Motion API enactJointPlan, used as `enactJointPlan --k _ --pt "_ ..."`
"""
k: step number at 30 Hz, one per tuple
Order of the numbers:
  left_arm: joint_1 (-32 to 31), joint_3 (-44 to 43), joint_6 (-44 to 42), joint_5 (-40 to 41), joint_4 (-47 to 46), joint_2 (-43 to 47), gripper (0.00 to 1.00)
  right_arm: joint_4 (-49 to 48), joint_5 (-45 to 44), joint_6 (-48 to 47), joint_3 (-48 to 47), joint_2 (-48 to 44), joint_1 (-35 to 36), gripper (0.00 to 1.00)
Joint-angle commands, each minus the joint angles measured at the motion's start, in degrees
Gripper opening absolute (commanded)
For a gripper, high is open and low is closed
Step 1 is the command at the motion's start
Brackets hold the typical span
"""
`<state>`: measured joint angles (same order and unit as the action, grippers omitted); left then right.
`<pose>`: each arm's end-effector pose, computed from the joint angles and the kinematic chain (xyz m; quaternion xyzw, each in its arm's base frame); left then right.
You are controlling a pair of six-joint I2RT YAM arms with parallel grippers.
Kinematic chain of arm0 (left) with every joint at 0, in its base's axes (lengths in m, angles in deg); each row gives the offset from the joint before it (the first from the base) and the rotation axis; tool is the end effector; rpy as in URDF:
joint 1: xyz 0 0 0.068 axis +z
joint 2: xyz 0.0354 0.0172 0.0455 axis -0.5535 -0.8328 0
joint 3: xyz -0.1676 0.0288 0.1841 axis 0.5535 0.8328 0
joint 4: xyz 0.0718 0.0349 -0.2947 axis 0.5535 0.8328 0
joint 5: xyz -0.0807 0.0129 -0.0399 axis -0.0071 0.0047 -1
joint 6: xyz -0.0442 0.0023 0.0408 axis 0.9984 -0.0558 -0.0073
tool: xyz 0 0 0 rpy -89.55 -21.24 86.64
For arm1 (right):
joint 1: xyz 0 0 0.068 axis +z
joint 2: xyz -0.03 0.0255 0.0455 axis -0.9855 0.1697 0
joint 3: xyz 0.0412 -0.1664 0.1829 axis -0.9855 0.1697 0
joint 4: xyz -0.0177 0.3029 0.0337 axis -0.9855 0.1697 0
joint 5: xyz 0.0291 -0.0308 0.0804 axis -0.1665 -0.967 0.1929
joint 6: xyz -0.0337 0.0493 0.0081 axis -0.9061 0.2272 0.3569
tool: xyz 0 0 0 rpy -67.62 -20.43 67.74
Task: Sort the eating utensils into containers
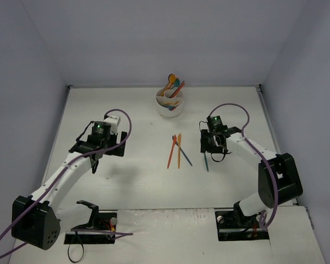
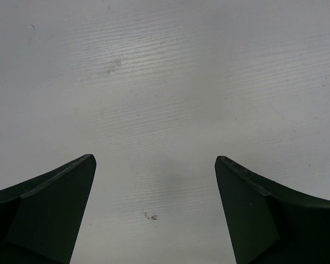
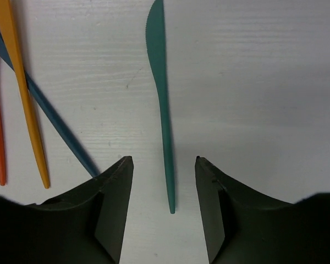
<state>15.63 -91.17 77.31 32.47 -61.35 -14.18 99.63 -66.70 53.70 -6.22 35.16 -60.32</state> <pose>0.2844 -0.0906 0.2237 0.0698 0.9113 -0.0762 0.3986 0.3272 0.1202 0.1495 -0.0065 0.9386 0.1324 0.3185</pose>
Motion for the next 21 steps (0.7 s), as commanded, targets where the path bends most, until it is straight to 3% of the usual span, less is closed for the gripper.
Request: enactJointPlan --k 1,11,18,21 --pt "0.2 -1.7 0.0 -0.4 -2.8 0.3 0.88 0.0 -0.9 2.1 -1.9 4.2 1.4 0.42" --pt "0.2 -1.6 0.0 -0.7 -2.6 0.8 0.88 -0.4 -6.4 2.1 -3.1 9.8 1.4 0.37" --pt "0.2 -1.6 0.0 -0.5 -2.4 0.8 0.88 -1.0 -7.2 1.6 -4.0 13.4 1.4 0.27" --pt "0.2 -1.8 0.0 -0.1 -2.0 0.7 0.88 -1.4 -6.9 1.1 -4.2 14.7 1.0 0.18"
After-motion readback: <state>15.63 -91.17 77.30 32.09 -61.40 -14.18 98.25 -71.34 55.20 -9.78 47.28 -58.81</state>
